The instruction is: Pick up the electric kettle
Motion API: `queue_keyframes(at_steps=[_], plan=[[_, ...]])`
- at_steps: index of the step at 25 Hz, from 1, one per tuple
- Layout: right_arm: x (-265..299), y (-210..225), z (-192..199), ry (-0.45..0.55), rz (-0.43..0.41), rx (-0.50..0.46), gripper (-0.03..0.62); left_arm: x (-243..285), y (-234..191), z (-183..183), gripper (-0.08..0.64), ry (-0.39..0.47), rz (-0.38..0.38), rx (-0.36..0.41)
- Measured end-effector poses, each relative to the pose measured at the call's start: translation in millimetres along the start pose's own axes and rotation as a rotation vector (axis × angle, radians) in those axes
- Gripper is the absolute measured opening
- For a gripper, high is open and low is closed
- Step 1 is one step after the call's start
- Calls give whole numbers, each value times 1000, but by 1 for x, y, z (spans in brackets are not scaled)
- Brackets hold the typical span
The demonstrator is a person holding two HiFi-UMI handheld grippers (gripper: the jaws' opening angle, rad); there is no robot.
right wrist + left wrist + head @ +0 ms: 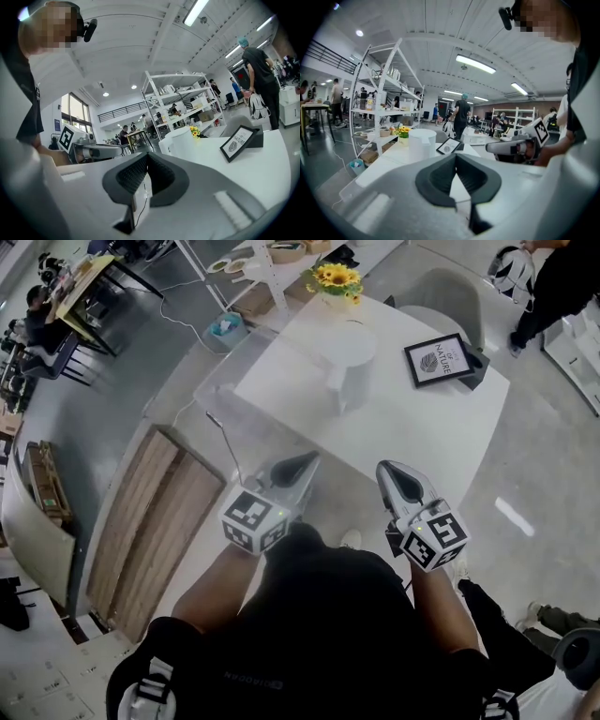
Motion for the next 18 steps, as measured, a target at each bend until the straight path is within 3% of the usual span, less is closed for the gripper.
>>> queue_keyframes(at_steps=[18], plan=[[87, 18, -6, 9, 180, 37, 6, 33, -102, -20, 3, -15, 155, 32]])
Point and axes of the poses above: the fingertips, and each gripper's own axes: x forward along the fingers, y to its right, z out of its underside, the point moved 2 cm from there along -x, backward along the fingers, and after that the axes turned 1 degree about -x, right-handed, at the moved point
